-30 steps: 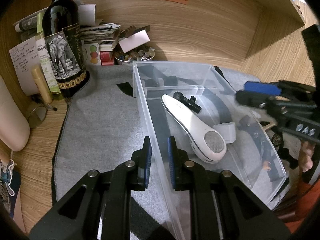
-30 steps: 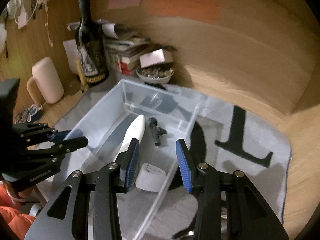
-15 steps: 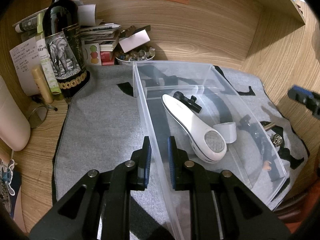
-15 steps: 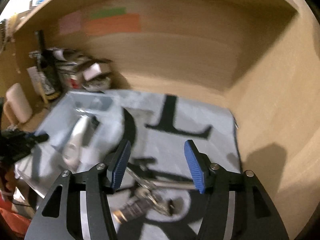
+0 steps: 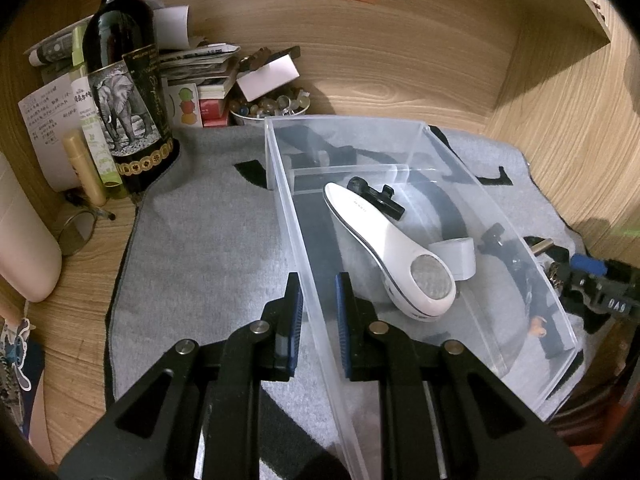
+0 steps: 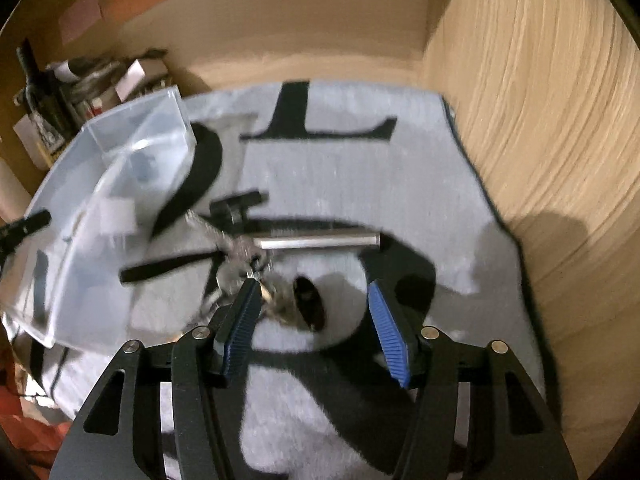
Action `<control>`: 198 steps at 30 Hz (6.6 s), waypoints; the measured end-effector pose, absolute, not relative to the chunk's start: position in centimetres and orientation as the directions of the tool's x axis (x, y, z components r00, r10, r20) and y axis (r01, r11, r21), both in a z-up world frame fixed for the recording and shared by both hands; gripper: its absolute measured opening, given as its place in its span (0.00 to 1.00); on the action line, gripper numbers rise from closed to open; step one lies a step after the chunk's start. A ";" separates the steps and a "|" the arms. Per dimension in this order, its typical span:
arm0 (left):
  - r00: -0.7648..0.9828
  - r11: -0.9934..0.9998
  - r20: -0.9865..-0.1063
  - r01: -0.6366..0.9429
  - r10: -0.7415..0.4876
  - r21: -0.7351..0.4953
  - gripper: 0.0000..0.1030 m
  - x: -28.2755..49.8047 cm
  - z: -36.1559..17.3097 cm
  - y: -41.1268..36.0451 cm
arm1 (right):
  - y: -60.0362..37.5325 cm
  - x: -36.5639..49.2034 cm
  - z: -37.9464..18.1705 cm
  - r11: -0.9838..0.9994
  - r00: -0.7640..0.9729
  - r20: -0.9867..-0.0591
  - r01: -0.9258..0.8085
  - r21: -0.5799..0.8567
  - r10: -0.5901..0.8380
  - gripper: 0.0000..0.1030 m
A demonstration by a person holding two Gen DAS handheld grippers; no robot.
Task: Organize rigid objects
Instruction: 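Grasp the black-and-gold cylinder beside the keys with the right tool, then lower the black-and-gold cylinder into the clear box and release it, then grasp the small black-and-gold bottle beside the keys with the right tool, then carry the small bottle into the clear box and open the right tool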
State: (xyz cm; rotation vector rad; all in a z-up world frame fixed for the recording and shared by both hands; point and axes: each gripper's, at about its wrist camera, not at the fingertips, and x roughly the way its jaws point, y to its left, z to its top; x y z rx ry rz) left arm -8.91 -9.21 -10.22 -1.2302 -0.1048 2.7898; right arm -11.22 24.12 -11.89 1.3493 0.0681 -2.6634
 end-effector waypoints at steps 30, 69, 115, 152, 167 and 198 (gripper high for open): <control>-0.687 -0.994 -0.719 -0.046 0.105 -0.101 0.15 -8.5 -9.5 -9.5 | 22.9 -11.5 -9.0 -0.982 -0.664 -0.735 0.191 0.015 -0.140 0.32; -0.681 -0.987 -0.717 -0.055 0.149 -0.153 0.15 -8.8 -10.0 -9.6 | 6.7 -17.6 -8.3 -0.795 -0.543 -0.775 0.600 -0.090 -0.323 0.32; -0.665 -0.996 -0.743 -0.017 0.079 -0.091 0.15 -8.6 -9.9 -8.7 | 20.4 -10.9 -12.2 -0.951 -0.548 -0.804 0.301 0.068 -0.230 0.59; -0.669 -0.996 -0.739 -0.018 0.078 -0.088 0.15 -8.6 -9.7 -8.2 | 22.2 -11.8 -7.1 -0.974 -0.715 -0.668 0.218 0.067 -0.206 0.21; -0.673 -0.994 -0.734 -0.023 0.092 -0.103 0.15 -8.8 -9.7 -8.0 | 15.2 -14.9 -3.9 -0.908 -0.709 -0.616 0.417 0.027 -0.344 0.21; -0.674 -0.993 -0.731 -0.025 0.102 -0.115 0.15 -9.2 -9.7 -7.9 | 8.1 -16.3 -6.4 -0.797 -0.556 -0.743 0.602 -0.051 -0.372 0.38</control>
